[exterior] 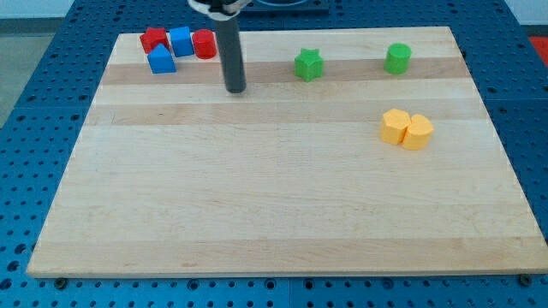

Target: Push the blue cube into blue triangle

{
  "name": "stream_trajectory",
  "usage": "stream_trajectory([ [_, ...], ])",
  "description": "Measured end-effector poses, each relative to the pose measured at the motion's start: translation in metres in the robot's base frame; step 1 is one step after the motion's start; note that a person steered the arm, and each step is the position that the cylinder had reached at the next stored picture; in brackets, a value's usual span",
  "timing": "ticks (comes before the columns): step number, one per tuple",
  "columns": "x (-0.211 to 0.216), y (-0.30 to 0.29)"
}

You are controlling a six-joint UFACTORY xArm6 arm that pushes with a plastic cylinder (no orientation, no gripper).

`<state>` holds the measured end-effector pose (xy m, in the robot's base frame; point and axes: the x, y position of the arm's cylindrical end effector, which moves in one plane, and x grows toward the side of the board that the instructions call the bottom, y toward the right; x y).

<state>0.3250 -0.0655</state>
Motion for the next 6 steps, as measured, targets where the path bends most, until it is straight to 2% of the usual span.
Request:
stream_trajectory([
  [1,-0.018,0.002],
  [5,-0.038,0.008],
  [6,-0.076,0.026],
])
